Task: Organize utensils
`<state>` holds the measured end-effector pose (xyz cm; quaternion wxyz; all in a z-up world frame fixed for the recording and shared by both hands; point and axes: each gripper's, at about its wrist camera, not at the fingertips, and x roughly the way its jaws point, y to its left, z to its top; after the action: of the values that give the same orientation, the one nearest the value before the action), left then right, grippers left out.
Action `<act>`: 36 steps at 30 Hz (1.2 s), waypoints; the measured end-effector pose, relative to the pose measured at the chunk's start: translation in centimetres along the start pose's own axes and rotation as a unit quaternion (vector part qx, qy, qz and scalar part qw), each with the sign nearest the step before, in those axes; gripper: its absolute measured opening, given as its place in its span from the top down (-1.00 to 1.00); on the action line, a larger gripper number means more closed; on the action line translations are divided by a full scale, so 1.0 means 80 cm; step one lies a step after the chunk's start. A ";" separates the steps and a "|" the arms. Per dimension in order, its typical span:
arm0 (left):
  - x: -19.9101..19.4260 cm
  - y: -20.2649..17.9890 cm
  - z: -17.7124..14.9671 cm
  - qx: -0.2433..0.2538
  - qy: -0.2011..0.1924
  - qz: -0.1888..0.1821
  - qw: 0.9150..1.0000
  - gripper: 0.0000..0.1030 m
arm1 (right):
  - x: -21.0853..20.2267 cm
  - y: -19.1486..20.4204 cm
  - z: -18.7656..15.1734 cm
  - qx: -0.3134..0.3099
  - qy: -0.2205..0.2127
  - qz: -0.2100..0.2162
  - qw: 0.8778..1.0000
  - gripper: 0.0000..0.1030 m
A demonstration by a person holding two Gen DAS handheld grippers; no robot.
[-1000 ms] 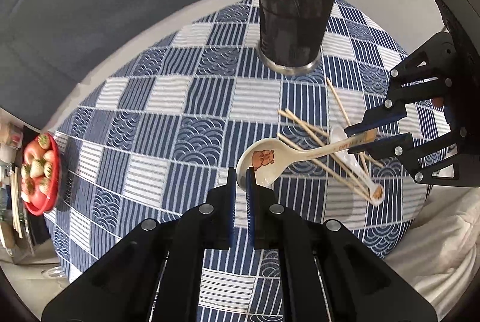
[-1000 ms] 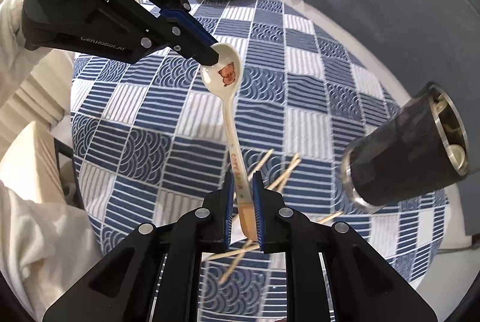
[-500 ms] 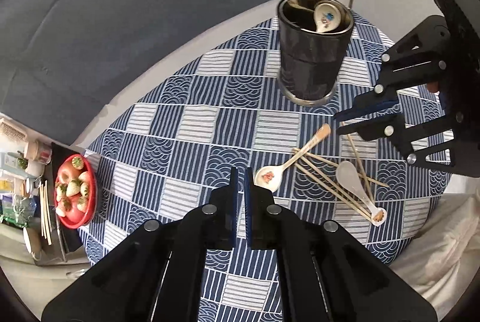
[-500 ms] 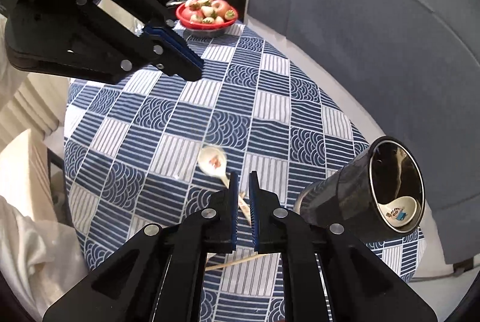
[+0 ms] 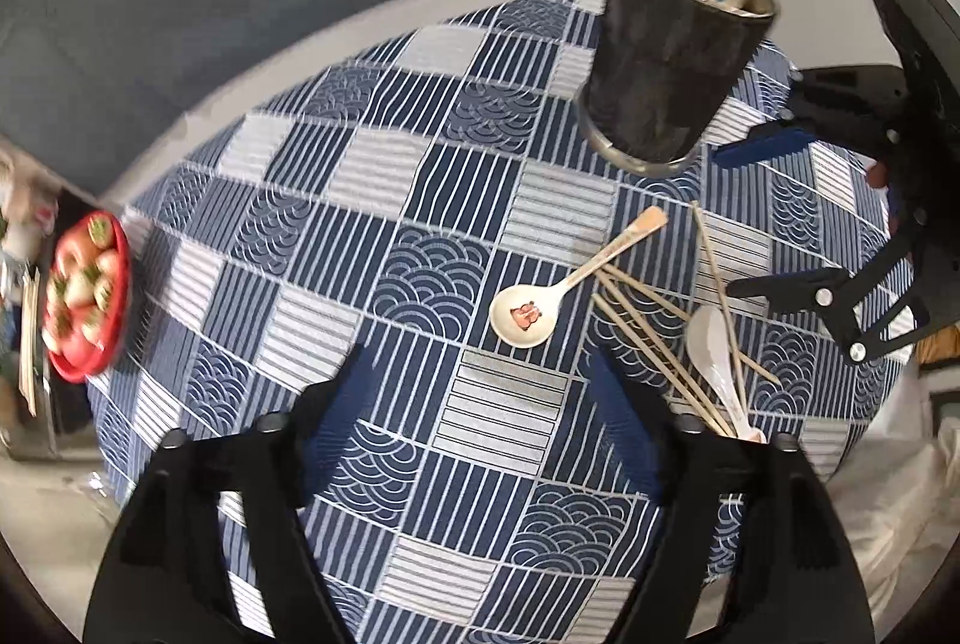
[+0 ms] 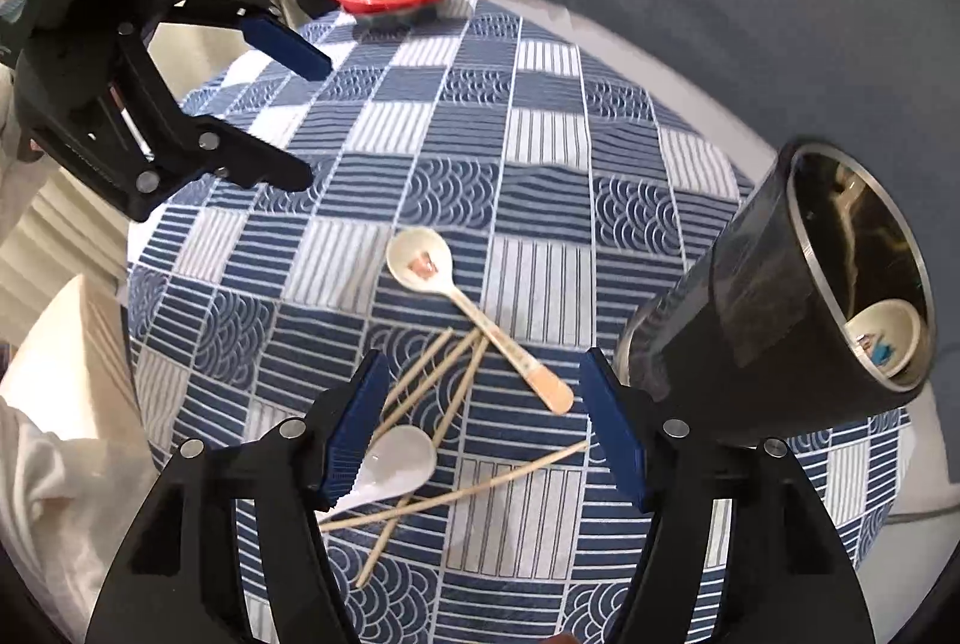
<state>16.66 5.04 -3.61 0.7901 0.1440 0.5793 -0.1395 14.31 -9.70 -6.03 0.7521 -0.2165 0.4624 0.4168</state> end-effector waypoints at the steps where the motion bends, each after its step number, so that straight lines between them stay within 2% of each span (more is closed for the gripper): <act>1: 0.007 0.002 -0.001 -0.007 0.003 -0.005 1.000 -0.48 | 0.007 -0.003 -0.001 0.001 0.009 0.005 1.000 -0.32; 2: 0.015 0.004 -0.003 -0.016 0.007 -0.008 1.000 -0.50 | 0.015 -0.005 -0.003 0.001 0.021 0.013 1.000 -0.41; 3: 0.024 0.006 -0.005 -0.025 0.012 -0.009 1.000 -0.56 | 0.020 -0.007 -0.002 0.001 0.029 0.019 0.999 -0.60; 4: 0.033 0.008 -0.007 -0.033 0.017 -0.012 0.999 -0.56 | 0.027 -0.009 -0.003 0.000 0.037 0.024 0.999 -0.67; 14: 0.103 0.021 -0.016 -0.092 0.053 -0.035 0.994 -0.61 | 0.079 -0.014 -0.002 -0.027 0.080 0.017 0.996 -0.71; 24: 0.139 0.030 -0.013 -0.130 0.073 -0.056 0.987 -0.71 | 0.105 -0.016 0.005 -0.055 0.099 0.031 0.993 -0.71; 30: 0.148 0.033 -0.008 -0.134 0.078 -0.057 0.986 -0.75 | 0.116 -0.032 0.012 -0.066 0.114 0.045 0.990 -0.71; 36: 0.155 0.030 0.001 -0.125 0.080 -0.055 0.987 -0.88 | 0.141 -0.039 0.011 -0.089 0.138 0.047 0.985 -0.73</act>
<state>21.26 6.57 -15.25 0.7441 0.0228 0.6605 -0.0971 19.89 -6.04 -15.65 0.6380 -0.3163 0.5325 0.4574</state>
